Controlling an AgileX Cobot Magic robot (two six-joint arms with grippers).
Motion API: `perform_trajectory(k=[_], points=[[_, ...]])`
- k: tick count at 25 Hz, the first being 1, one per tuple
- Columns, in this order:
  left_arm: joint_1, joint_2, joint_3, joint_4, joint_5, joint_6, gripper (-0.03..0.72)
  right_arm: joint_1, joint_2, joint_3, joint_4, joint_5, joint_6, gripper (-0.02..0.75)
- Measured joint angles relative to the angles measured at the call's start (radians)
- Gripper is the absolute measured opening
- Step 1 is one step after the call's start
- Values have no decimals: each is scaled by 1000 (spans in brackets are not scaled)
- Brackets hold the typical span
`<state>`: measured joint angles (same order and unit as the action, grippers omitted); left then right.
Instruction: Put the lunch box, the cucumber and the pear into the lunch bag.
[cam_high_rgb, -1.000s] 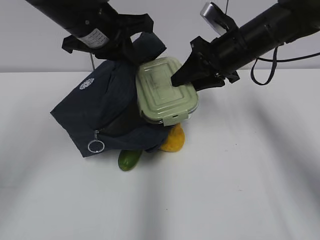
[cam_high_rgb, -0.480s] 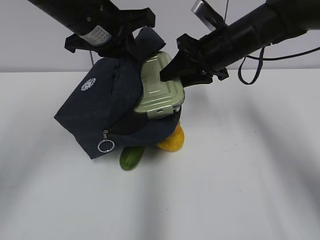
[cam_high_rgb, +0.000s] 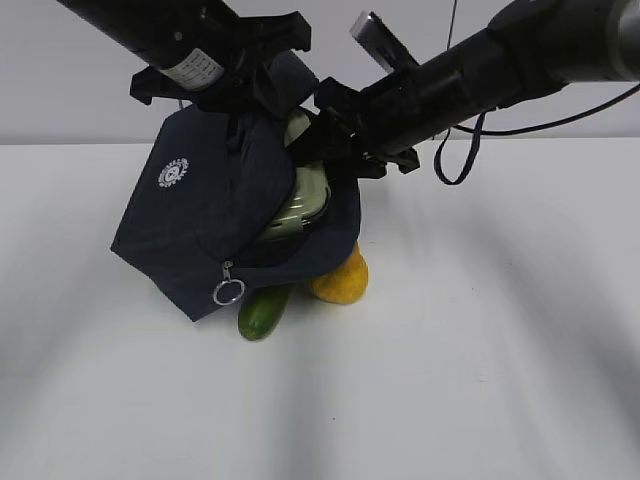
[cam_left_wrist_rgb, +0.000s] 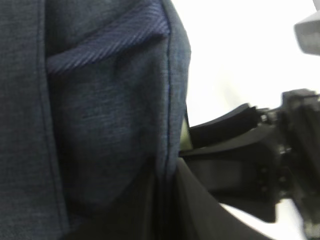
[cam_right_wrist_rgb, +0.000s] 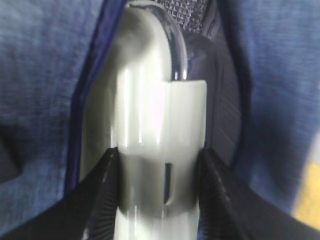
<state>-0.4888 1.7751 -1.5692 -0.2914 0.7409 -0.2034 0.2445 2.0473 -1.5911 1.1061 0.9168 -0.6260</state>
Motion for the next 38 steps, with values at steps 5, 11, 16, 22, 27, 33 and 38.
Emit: perform_trajectory(k=[5,11,16,22,27,33,38], points=[[0,0,0,-1,1,0,0,37,25,0,33,-31,-3,326],[0,0,0,-2,1,4,0,46,45,0,50,-38,-8,326],[0,0,0,1,5,24,0,46,47,0,48,-38,-8,344],[2,0,0,18,11,32,0,46,47,0,28,-38,-8,370],[17,0,0,45,38,37,0,46,47,0,10,-36,-8,391],[22,0,0,45,43,42,0,46,47,0,-10,-32,-8,426],[23,0,0,41,51,45,0,46,47,-2,5,-16,-11,482]])
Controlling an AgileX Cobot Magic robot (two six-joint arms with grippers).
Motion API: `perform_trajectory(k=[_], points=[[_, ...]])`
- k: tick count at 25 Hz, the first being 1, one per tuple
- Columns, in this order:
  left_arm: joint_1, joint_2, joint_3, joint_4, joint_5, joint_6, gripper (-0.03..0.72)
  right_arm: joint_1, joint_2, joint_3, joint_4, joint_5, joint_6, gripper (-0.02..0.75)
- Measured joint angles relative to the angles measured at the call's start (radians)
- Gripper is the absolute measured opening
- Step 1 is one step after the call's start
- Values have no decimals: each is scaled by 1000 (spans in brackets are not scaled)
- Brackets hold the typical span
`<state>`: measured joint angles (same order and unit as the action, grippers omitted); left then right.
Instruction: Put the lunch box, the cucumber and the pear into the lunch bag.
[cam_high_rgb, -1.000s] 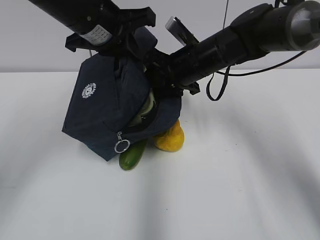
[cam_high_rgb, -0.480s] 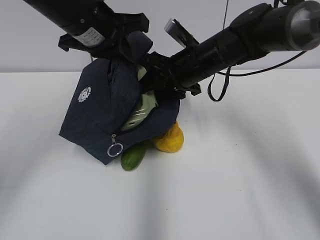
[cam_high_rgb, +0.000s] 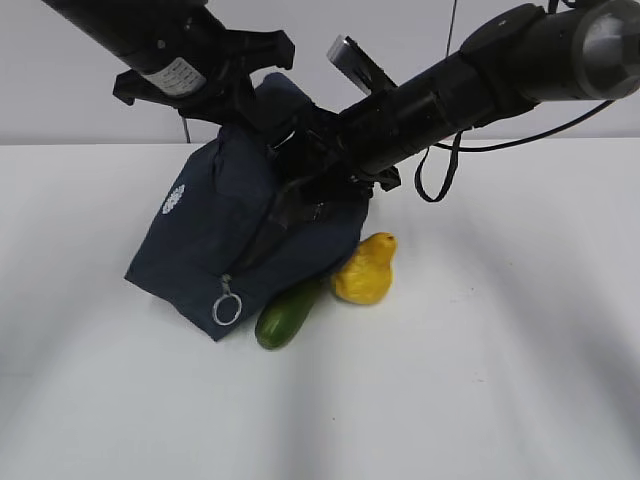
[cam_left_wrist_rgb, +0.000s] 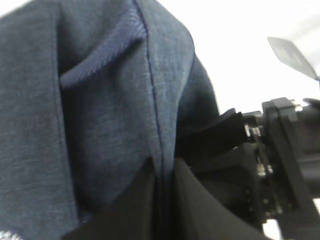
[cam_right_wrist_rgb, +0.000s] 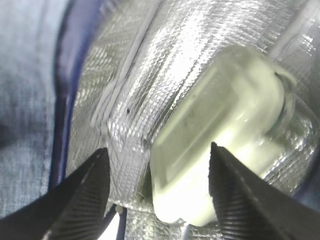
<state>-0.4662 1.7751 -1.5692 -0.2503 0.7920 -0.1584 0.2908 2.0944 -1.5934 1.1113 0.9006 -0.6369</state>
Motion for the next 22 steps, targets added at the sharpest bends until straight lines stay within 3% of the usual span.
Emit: perform_trajectory(k=[11,16,22], points=[[2,0,0,6,10,5,0,0,-4,0,-20,9,-1,502],[11,0,0,13,21,6,0,0,-49,0,-110,15,14,503],[70,0,0,13,59,18,0,0,-92,0,-281,27,101,503]])
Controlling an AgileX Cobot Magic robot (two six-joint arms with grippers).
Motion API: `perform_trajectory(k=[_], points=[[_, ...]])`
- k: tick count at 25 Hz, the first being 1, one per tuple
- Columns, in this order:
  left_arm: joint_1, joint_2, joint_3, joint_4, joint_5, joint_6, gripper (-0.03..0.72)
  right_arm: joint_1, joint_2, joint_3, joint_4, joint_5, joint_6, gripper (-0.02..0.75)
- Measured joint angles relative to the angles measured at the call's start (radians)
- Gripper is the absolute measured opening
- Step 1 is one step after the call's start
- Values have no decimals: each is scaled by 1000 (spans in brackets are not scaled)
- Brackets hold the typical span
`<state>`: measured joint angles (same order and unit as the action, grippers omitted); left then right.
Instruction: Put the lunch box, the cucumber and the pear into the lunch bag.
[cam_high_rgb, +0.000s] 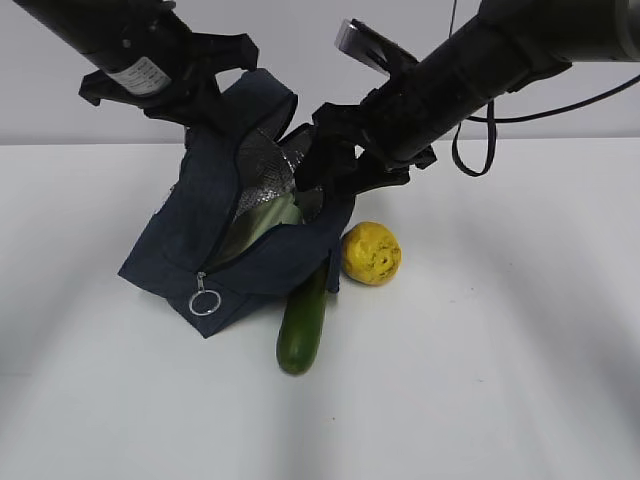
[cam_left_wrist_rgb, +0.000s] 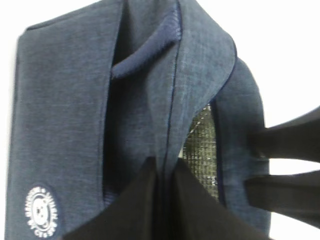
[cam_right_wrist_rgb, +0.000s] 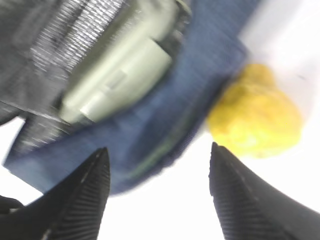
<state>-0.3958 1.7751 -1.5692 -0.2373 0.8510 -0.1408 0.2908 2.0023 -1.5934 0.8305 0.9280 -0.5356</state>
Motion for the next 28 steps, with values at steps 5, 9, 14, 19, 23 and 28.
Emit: perform_trajectory(k=[5,9,14,19,23,28], points=[[17,0,0,-1,4,23,0,0,-31,0,-143,32,70,503],[37,0,0,-2,20,31,0,0,-54,0,-261,63,135,503],[89,2,0,-1,59,48,0,0,-91,0,-378,101,204,502],[120,4,0,1,82,68,0,0,-101,0,-430,158,245,502],[121,5,0,-13,123,94,0,0,-101,0,-446,186,256,501],[121,5,0,-48,166,122,0,2,-101,0,-453,188,256,496]])
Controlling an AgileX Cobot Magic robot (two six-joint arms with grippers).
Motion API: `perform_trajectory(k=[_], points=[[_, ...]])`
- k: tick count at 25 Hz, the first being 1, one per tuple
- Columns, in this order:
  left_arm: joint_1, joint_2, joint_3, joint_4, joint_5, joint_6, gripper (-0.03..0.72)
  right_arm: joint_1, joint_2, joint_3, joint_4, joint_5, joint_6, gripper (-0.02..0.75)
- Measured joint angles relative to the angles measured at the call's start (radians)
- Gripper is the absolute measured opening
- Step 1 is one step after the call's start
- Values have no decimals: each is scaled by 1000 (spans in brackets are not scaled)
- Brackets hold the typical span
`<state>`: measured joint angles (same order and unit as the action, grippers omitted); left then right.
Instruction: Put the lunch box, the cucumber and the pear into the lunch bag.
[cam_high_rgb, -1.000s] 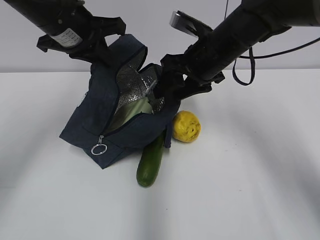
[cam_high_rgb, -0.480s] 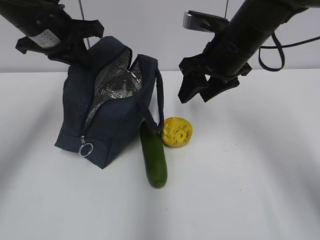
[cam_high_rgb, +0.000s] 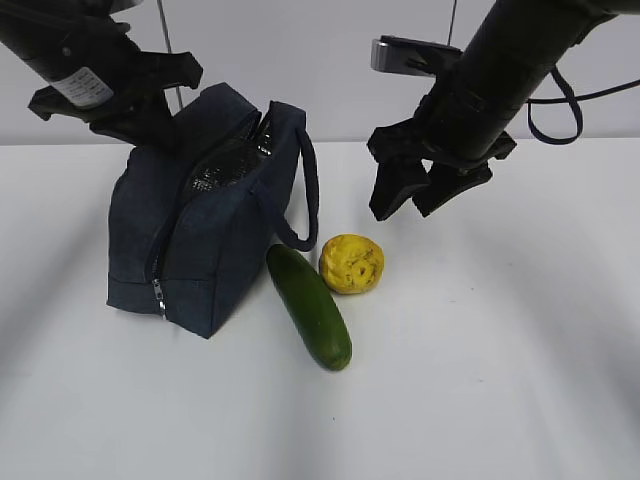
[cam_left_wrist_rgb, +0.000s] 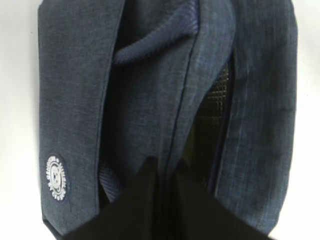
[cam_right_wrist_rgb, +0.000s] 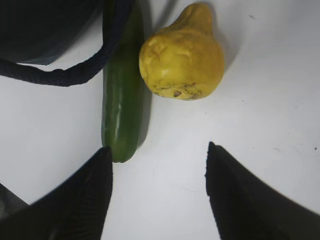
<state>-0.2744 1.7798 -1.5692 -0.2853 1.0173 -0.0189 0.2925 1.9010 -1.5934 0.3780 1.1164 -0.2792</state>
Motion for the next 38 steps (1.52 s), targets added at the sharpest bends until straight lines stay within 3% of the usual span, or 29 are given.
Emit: perform_trajectory(k=[8,15,21,26,38], points=[[0,0,0,-49,24,28,0,6,46,0,0,-40,2,472],[0,0,0,-156,25,71,0,6,92,0,22,-90,-15,479],[0,0,0,-162,25,74,0,6,145,0,53,-121,-54,547],[0,0,0,-163,25,77,0,9,150,-2,120,-168,-98,555],[0,0,0,-164,24,79,0,21,209,-2,120,-217,-127,591]])
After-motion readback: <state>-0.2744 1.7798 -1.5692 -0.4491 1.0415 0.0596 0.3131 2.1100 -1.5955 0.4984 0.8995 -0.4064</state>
